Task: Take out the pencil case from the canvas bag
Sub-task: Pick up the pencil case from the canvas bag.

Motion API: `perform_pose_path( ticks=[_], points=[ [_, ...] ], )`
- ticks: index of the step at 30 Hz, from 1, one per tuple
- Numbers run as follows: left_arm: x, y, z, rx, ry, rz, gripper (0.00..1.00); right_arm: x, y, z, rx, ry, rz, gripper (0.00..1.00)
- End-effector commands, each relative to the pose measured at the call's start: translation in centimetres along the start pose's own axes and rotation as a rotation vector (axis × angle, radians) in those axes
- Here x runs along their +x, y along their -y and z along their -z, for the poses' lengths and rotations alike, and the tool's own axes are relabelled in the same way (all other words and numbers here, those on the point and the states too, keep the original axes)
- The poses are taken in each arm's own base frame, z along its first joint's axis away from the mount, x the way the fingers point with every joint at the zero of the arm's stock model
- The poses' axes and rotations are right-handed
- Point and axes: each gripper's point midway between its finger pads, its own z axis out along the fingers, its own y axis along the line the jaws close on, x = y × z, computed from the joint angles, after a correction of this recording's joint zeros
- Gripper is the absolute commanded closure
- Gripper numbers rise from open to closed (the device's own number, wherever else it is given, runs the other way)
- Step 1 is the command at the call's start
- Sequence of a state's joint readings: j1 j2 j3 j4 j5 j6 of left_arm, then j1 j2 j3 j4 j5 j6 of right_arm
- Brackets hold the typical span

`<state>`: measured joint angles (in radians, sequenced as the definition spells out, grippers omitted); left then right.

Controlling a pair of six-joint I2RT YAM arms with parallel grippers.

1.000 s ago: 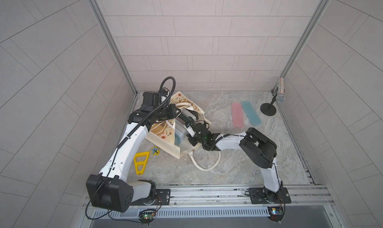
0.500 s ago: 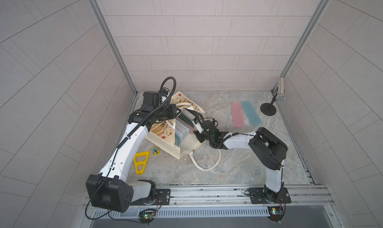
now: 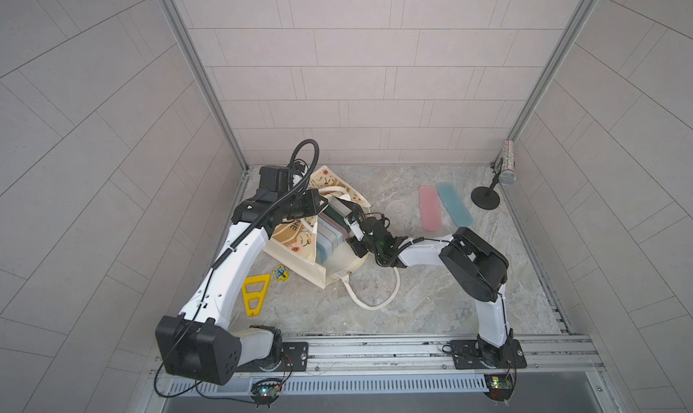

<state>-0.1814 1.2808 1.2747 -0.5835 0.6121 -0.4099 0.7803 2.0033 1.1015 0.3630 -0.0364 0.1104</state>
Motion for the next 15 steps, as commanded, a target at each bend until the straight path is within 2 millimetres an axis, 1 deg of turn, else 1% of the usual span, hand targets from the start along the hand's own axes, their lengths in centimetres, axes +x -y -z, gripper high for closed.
perform_pose_path(
  ticks=[1, 6, 12, 15],
  points=[
    [-1.2, 3.2, 1.5, 0.106, 0.053, -0.067, 1.00, -1.1, -0.3, 0.9, -0.019, 0.034, -0.021, 0.44],
    [-1.2, 3.3, 1.7, 0.105, 0.060, -0.069, 1.00, -1.8, -1.2, 0.1, -0.066, 0.036, -0.023, 0.41],
    [-1.1, 3.3, 1.7, 0.104, 0.057, -0.069, 1.00, -2.1, -1.3, -0.4, -0.068, 0.037, -0.024, 0.41],
    [-1.1, 3.3, 1.7, 0.103, 0.056, -0.068, 1.00, -2.1, -1.1, -0.8, -0.055, 0.031, -0.026, 0.43]
  ],
)
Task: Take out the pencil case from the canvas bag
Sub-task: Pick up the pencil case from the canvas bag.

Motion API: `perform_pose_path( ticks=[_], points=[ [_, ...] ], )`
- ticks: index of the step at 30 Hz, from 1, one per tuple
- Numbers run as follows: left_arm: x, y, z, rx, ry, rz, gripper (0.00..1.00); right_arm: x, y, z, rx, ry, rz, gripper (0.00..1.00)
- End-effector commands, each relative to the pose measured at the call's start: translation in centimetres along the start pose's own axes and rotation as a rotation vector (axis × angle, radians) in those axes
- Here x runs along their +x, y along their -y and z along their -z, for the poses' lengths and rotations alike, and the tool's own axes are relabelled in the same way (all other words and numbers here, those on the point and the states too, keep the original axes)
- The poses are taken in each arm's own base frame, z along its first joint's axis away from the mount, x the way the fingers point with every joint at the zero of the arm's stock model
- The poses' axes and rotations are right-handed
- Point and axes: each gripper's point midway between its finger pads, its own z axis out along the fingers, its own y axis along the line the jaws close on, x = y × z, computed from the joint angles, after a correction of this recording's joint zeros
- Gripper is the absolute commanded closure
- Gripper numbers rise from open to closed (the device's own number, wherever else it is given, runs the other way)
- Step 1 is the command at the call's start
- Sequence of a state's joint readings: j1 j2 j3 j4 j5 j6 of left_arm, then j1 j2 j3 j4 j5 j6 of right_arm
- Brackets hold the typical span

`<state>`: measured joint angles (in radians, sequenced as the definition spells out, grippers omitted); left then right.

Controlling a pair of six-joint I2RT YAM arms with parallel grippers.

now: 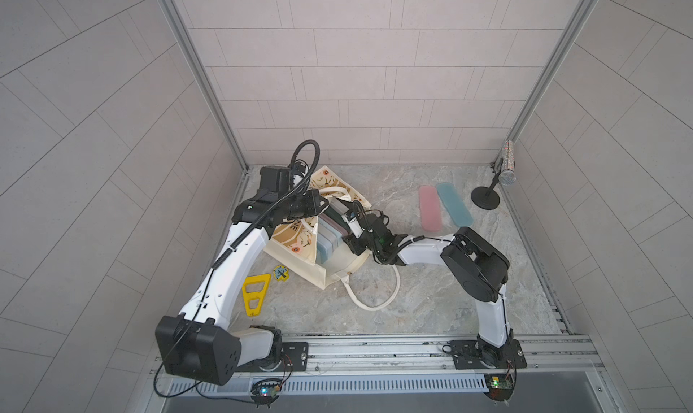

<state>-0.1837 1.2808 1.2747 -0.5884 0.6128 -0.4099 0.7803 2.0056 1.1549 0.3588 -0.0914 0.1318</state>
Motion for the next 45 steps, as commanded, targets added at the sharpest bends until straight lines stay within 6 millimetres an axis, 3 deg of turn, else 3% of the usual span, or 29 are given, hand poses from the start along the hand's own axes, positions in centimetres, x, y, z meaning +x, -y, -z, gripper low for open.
perform_pose_path(
  ticks=[1, 7, 12, 18, 26, 31, 33, 39, 45],
  points=[
    [-1.3, 3.2, 1.7, 0.103, 0.062, -0.070, 1.00, 0.3, 0.0, -0.9, 0.003, -0.012, 0.000, 0.44],
    [-1.2, 3.2, 1.7, 0.101, 0.061, -0.069, 1.00, 0.1, -0.2, -1.5, -0.008, -0.020, 0.003, 0.55],
    [-1.2, 2.9, 1.4, 0.091, 0.058, -0.068, 1.00, -0.2, 0.0, -0.8, 0.001, -0.011, 0.002, 0.64],
    [-1.4, 2.5, 1.0, 0.077, 0.058, -0.067, 1.00, 0.0, 0.3, 1.9, 0.026, -0.006, 0.001, 0.65],
    [-1.5, 2.4, 0.8, 0.080, 0.053, -0.068, 1.00, 2.2, 0.4, 5.7, 0.032, -0.014, -0.007, 0.66],
    [-1.5, 2.6, 0.9, 0.087, 0.054, -0.068, 1.00, 1.6, 0.1, 4.4, 0.017, -0.026, 0.021, 0.42],
    [-1.5, 2.7, 1.0, 0.087, 0.058, -0.069, 1.00, 1.3, 0.1, 3.5, 0.016, -0.031, 0.031, 0.38],
    [-1.4, 2.6, 1.0, 0.084, 0.057, -0.065, 1.00, 0.2, -0.1, 0.7, 0.002, -0.044, 0.054, 0.41],
    [-1.4, 2.5, 0.9, 0.079, 0.057, -0.065, 1.00, 0.2, -0.4, -0.1, -0.009, -0.058, 0.061, 0.60]
  ],
)
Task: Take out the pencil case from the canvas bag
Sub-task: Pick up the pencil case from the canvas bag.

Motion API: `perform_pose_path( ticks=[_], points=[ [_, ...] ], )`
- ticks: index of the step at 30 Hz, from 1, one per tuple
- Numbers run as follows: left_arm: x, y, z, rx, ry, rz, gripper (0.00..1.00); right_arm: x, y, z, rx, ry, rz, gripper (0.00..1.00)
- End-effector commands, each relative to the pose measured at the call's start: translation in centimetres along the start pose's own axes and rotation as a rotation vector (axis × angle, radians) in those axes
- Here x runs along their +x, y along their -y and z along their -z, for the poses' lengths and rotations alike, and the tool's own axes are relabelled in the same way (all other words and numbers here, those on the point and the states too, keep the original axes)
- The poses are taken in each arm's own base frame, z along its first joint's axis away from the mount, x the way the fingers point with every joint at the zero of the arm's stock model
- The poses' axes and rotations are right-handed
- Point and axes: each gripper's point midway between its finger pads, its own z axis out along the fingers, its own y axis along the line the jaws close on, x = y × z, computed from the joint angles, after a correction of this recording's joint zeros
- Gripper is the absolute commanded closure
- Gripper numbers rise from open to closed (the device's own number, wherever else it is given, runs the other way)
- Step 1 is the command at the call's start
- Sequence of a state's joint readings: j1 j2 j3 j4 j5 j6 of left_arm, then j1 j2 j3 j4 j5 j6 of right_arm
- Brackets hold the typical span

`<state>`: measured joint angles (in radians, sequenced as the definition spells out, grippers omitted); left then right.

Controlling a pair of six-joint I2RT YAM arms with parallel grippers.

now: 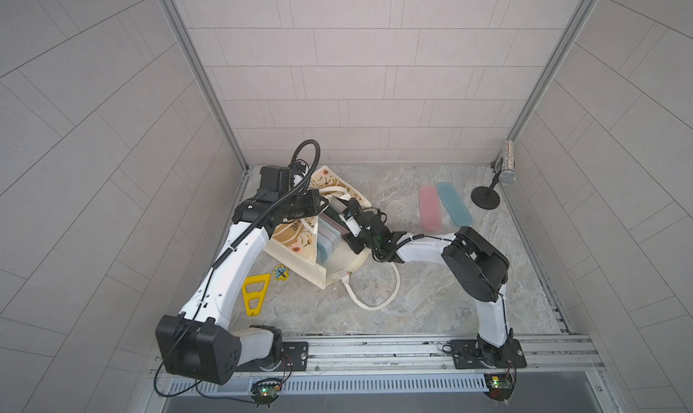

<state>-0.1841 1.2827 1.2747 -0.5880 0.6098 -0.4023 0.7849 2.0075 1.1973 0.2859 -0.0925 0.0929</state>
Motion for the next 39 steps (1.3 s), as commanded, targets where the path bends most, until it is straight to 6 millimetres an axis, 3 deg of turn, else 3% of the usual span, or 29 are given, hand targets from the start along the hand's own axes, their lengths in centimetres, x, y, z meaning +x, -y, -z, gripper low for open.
perform_pose_path(
  ticks=[1, 4, 11, 18, 27, 37, 39],
  points=[
    [-1.4, 2.5, 1.0, 0.082, 0.057, -0.057, 1.00, 0.3, 0.0, 0.0, -0.002, -0.023, 0.018, 0.64],
    [-1.5, 2.4, 0.9, 0.078, 0.057, -0.056, 1.00, 0.1, 0.2, 0.6, 0.007, -0.015, 0.017, 0.74],
    [-2.1, 0.7, 0.4, -0.018, 0.058, -0.057, 1.00, -0.5, 1.0, 3.6, 0.054, 0.004, 0.004, 0.76],
    [-4.8, -2.5, 0.3, -0.230, 0.101, -0.067, 1.00, 0.1, 2.0, 8.0, 0.108, 0.000, -0.036, 0.78],
    [-8.7, -5.2, -1.7, -0.377, 0.108, -0.048, 1.00, 0.7, 3.4, 14.0, 0.173, 0.042, -0.124, 0.79],
    [-11.7, -10.0, -1.9, -0.633, 0.097, 0.008, 1.00, 2.9, 8.6, 20.8, 0.242, 0.160, -0.465, 0.78],
    [-11.7, -10.2, -1.8, -0.642, 0.100, 0.011, 1.00, 4.4, 10.2, 21.5, 0.271, 0.150, -0.529, 0.78]
  ],
)
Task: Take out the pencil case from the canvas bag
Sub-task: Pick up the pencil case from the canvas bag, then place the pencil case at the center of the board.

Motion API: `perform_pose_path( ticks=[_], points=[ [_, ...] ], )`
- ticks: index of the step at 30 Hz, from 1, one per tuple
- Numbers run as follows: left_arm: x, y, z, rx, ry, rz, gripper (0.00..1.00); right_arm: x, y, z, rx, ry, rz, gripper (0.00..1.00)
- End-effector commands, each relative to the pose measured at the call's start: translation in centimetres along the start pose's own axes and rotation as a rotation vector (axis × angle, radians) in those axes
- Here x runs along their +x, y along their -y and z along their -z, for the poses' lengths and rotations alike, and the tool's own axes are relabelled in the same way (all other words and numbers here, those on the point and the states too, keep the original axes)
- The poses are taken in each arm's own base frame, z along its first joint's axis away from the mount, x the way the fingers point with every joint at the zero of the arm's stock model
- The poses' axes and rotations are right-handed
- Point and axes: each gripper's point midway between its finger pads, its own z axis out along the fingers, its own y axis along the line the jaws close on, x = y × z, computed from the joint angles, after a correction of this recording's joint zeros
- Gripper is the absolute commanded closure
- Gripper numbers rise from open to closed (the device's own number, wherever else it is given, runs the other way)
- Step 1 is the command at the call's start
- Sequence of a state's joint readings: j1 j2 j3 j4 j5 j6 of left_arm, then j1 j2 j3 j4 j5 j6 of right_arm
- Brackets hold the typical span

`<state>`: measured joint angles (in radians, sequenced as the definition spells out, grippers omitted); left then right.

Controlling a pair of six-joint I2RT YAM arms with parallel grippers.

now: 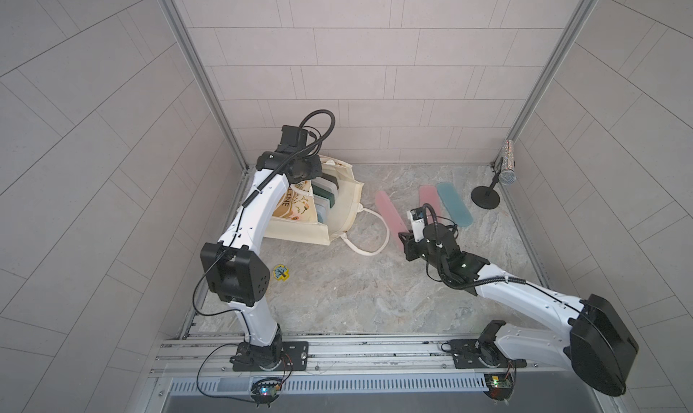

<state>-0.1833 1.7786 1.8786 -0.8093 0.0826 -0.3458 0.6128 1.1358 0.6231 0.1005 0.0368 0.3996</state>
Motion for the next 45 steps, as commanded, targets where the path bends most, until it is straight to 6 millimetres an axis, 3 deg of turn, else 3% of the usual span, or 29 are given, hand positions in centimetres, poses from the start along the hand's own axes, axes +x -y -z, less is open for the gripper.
perform_pose_path(
  ticks=[1, 9, 13, 17, 21, 27, 31, 37, 41, 45],
  points=[
    [-0.2, -2.9, 1.0, -0.125, 0.005, 0.033, 1.00, 0.7, 2.8, 0.7, 0.042, -0.014, -0.157, 0.78],
    [0.3, -5.9, 2.3, -0.230, 0.032, 0.030, 1.00, 1.0, 7.1, -1.2, 0.058, -0.080, -0.325, 0.76],
    [0.4, -8.0, 3.5, -0.234, 0.054, 0.090, 1.00, -0.6, 8.0, -3.2, 0.069, -0.065, -0.387, 0.76],
    [0.8, -8.7, 4.1, -0.214, 0.067, 0.113, 1.00, -1.4, 7.9, -6.3, 0.049, -0.061, -0.458, 0.75],
    [0.6, -8.5, 4.8, -0.189, 0.083, 0.114, 1.00, -1.9, 8.5, -9.7, 0.051, -0.030, -0.551, 0.75],
    [0.4, -6.2, 5.3, -0.013, 0.127, 0.137, 1.00, -1.4, 9.3, -13.6, 0.075, -0.024, -0.598, 0.74],
    [0.4, -6.5, 5.2, -0.005, 0.123, 0.149, 1.00, -0.4, 10.1, -13.6, 0.120, -0.042, -0.603, 0.71],
    [0.4, -6.7, 4.7, 0.034, 0.107, 0.189, 1.00, 0.4, 10.3, -12.9, 0.140, -0.055, -0.589, 0.52],
    [0.3, -6.6, 4.7, 0.038, 0.111, 0.183, 1.00, 0.1, 10.4, -12.1, 0.150, -0.055, -0.566, 0.49],
    [0.2, -6.6, 4.9, 0.038, 0.116, 0.180, 1.00, -0.6, 11.0, -10.2, 0.209, -0.045, -0.483, 0.49]
  ],
)
